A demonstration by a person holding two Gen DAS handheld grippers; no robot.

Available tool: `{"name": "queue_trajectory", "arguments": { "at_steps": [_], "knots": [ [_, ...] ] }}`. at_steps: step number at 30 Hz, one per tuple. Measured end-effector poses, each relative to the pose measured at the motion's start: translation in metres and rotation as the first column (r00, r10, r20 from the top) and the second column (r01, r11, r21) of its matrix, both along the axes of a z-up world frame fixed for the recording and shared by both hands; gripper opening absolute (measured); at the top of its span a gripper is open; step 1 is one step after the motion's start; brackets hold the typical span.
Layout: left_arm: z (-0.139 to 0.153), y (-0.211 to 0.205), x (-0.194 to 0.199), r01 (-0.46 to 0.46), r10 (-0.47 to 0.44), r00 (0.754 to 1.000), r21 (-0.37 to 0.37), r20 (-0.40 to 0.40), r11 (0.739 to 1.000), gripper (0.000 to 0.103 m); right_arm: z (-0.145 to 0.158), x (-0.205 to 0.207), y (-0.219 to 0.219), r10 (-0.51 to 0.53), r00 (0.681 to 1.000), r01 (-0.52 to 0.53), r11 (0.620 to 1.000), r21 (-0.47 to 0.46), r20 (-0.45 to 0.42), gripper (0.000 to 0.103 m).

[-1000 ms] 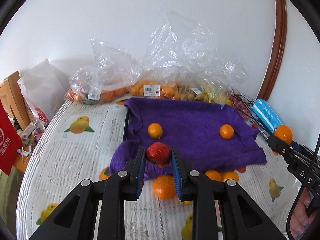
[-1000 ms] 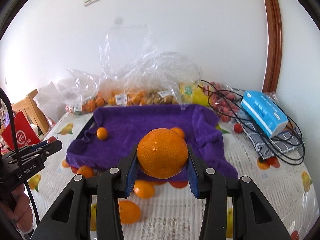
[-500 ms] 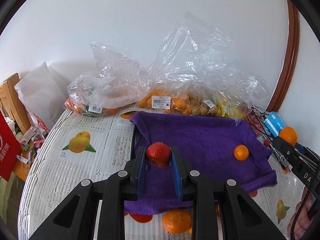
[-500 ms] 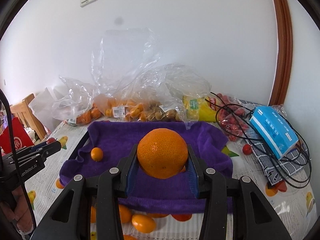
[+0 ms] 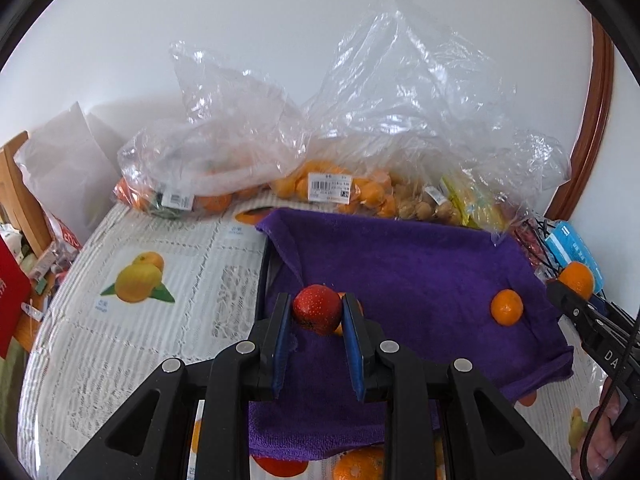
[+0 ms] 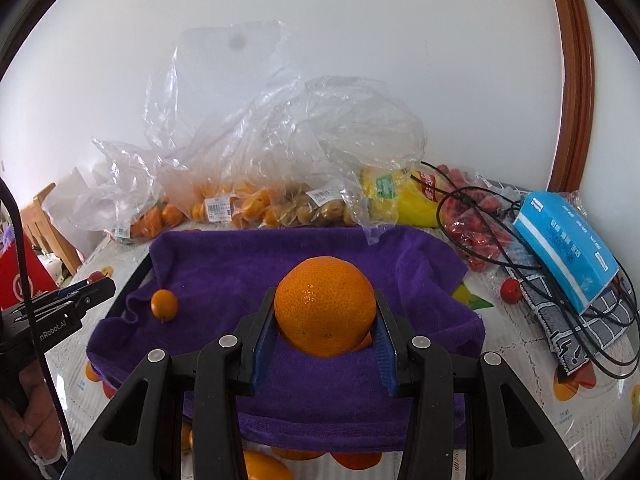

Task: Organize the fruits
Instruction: 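Carry the orange and the apple over the purple towel with both tools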

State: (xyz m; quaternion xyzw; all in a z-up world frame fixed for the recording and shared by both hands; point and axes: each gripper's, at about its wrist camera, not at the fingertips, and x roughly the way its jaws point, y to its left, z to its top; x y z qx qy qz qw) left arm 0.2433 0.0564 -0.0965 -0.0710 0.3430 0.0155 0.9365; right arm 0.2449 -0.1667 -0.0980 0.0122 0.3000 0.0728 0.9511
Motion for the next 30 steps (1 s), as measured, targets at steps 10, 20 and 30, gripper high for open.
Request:
{"name": "queue_trajectory", "arguments": {
  "at_steps": [10, 20, 30],
  "knots": [
    [-0.011, -0.005, 0.004, 0.016, -0.016, 0.999, 0.013, -0.035, 1.000, 0.024, -0.009, 0.003, 0.001, 0.003, 1.000, -0.003, 1.000, -0.006, -0.013, 0.043],
    [-0.011, -0.007, 0.003, 0.013, -0.013, 1.000, 0.027, -0.026, 1.000, 0.024, -0.011, 0.005, 0.000, -0.003, 1.000, 0.003, 1.000, -0.009, -0.014, 0.043],
    [-0.013, -0.007, 0.004, 0.016, -0.016, 0.999, 0.017, -0.038, 1.000, 0.024, -0.019, 0.008, -0.001, -0.004, 0.999, 0.004, 1.000, -0.009, -0.041, 0.043]
  ]
}}
